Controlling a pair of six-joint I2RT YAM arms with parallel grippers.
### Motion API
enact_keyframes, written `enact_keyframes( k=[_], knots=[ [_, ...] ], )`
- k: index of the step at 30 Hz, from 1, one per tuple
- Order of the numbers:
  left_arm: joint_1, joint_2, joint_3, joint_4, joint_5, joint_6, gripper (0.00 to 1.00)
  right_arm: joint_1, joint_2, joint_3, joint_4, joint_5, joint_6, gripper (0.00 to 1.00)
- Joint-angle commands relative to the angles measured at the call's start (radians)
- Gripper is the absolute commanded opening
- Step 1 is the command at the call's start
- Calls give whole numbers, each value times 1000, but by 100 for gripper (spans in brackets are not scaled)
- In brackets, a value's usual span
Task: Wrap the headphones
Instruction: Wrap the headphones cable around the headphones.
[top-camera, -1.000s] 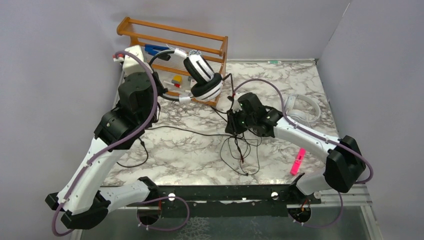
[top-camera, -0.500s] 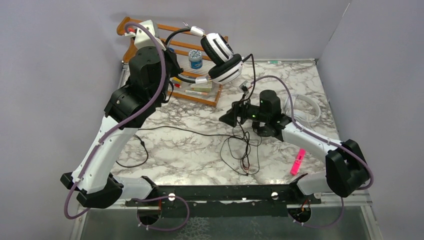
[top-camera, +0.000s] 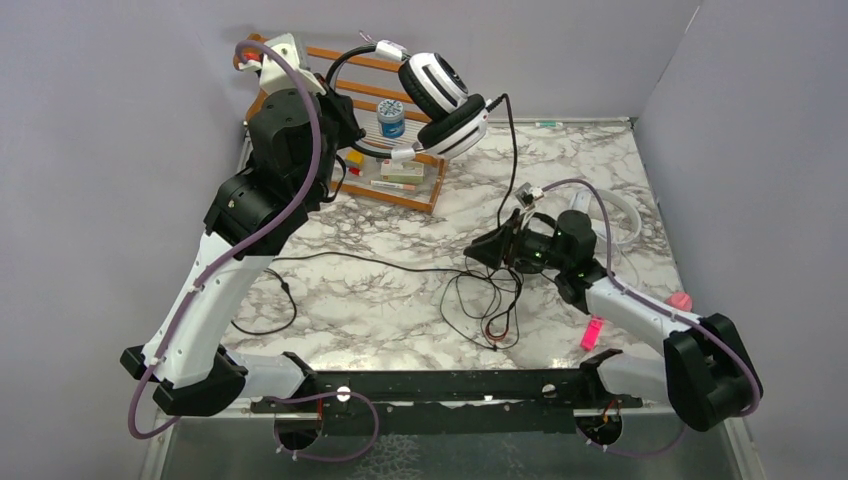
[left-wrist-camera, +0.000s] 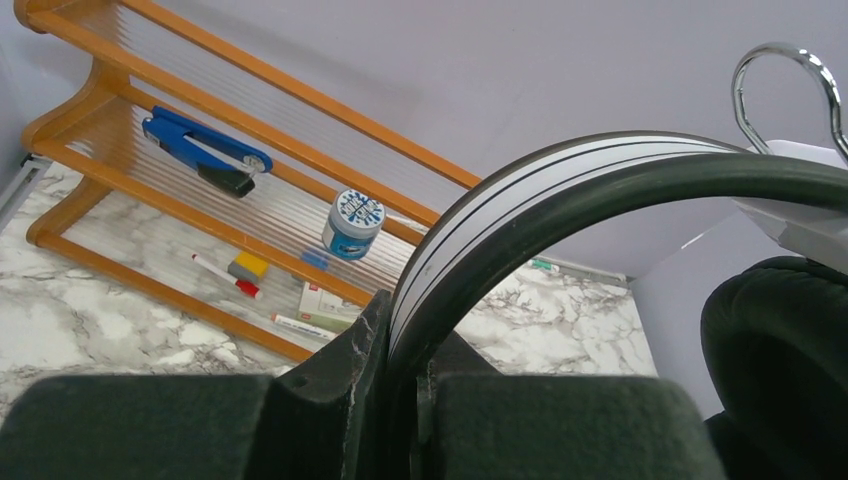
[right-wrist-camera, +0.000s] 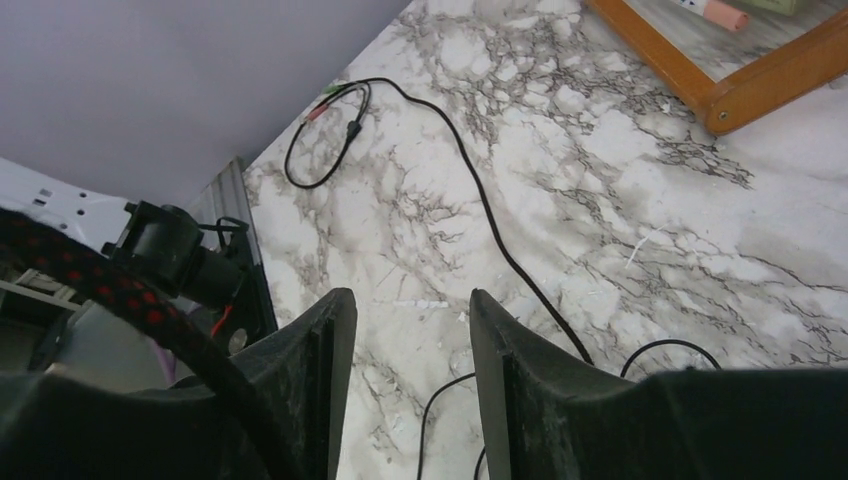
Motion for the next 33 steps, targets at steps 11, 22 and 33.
enact_keyframes(
  k=[11, 22, 33],
  knots=[
    [20, 14, 62, 117, 39, -38, 0, -53, -273, -120, -51, 31, 18, 73],
    [39, 1, 42, 117, 46, -39, 0, -74, -309, -138, -50, 31, 0, 62],
    [209, 41, -71, 212, 459, -183, 0, -61, -210, -59, 121, -403, 124, 16]
  ],
)
